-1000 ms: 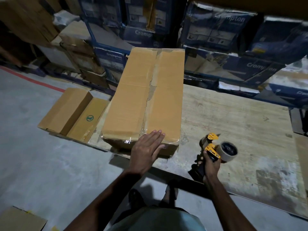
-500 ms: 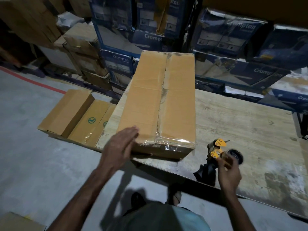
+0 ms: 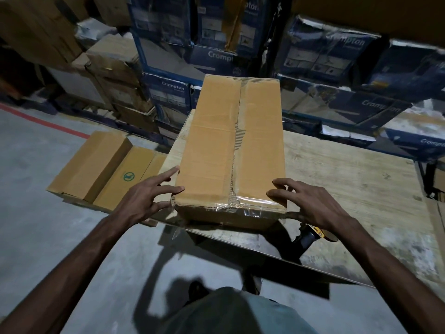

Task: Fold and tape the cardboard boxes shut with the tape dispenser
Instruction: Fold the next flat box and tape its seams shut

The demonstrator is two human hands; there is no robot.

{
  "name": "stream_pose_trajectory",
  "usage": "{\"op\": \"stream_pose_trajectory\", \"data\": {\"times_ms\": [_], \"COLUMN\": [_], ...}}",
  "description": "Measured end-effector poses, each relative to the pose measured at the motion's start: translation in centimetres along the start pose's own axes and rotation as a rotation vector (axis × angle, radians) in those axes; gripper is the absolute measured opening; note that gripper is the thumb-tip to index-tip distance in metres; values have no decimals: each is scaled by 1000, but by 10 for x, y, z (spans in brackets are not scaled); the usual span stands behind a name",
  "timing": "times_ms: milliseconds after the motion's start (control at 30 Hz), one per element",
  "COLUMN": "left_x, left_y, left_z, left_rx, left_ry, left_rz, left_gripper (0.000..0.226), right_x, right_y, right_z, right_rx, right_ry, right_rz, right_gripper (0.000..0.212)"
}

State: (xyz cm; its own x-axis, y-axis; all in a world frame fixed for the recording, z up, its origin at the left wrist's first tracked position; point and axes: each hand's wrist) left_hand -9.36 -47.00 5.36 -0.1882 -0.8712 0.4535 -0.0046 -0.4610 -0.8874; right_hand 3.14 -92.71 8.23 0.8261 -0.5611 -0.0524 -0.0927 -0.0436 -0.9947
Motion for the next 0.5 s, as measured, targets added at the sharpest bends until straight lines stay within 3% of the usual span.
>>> {"op": "stream_pose_trajectory", "data": {"times_ms": [200,300,500], "left_x": [-3,-1,2], "left_y": [7,11,26], "left_z": [8,10,3], "left_rx": [-36,-21,97], "left_ry": [-47,-64,-20], "left_rz": [-217,-256,-223], "left_gripper": [67,66,64], "right_x": [2,-1,-3], "right_y": [4,14,36], "right_z": [2,2,4], "right_rx": [-29,34,207], "right_ry": [28,74,46], "right_rz": [50,185,152], "right_gripper": [75,66,67]}}
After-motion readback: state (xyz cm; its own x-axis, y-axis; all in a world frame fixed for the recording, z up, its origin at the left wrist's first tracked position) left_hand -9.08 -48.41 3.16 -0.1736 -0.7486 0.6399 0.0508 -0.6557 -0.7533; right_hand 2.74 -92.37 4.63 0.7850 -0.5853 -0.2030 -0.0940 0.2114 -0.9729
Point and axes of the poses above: each hand's wrist, its own z-axis towards the middle knuckle, its own y-axis out of the palm, x = y × z, and after that the axes turned 4 degrees about -y, right-handed
